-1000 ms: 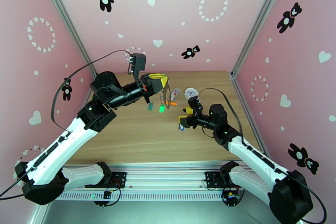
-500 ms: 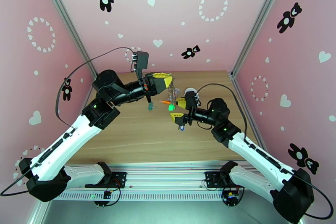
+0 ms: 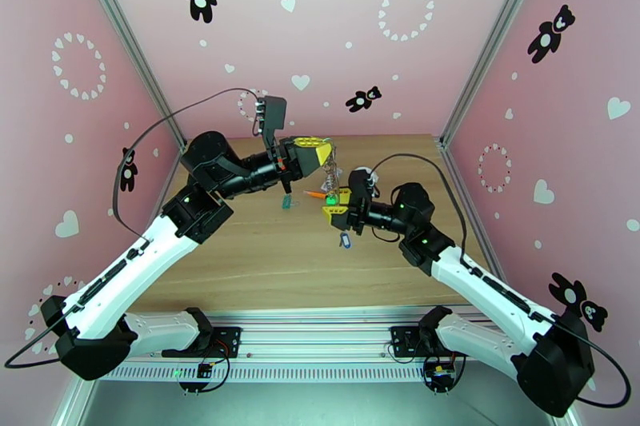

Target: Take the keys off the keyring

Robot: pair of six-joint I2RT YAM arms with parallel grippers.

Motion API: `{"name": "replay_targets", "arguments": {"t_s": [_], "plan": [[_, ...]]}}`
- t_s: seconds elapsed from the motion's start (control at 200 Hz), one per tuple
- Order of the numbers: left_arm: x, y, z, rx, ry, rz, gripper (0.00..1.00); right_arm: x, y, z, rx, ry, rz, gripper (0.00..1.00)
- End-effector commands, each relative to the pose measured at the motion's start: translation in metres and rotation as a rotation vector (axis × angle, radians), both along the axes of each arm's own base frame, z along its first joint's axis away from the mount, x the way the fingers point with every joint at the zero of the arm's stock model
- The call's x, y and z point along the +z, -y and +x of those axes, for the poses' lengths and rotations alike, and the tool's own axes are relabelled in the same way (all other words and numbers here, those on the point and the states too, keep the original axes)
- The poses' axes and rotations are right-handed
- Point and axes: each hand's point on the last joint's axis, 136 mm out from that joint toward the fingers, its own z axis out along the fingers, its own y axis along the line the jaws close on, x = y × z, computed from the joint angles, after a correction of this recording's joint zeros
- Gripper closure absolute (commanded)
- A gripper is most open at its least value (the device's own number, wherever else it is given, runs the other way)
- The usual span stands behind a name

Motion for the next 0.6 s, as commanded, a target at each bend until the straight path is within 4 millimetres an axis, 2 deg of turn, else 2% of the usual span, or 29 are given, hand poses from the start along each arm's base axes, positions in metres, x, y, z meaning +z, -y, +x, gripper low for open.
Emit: {"name": "replay_targets", "arguments": {"t_s": [0.0, 0.07, 0.195, 0.285, 0.505, 0.596], "plan": [[0.020, -0.007, -0.005, 0.007, 0.039, -0.049, 1.00, 0.015, -0.001, -0.001, 0.003, 0.032, 0.013, 0.72], [0.019, -0.009, -0.004, 0.016, 0.040, -0.050, 1.00, 0.016, -0.001, 0.002, -0.009, 0.029, 0.007, 0.85], [0.019, -0.015, -0.001, 0.060, 0.042, -0.055, 1.00, 0.014, -0.002, 0.002, -0.007, 0.008, -0.017, 0.88], [0.018, -0.020, 0.000, 0.090, 0.044, -0.056, 1.00, 0.014, 0.000, -0.002, 0.001, 0.013, -0.037, 0.97], [0.022, -0.021, -0.003, 0.078, 0.047, -0.071, 1.00, 0.015, -0.002, -0.006, 0.029, 0.009, -0.053, 0.99], [0.024, -0.018, -0.006, 0.052, 0.052, -0.076, 1.00, 0.014, -0.003, -0.002, 0.023, -0.007, -0.061, 0.88]]}}
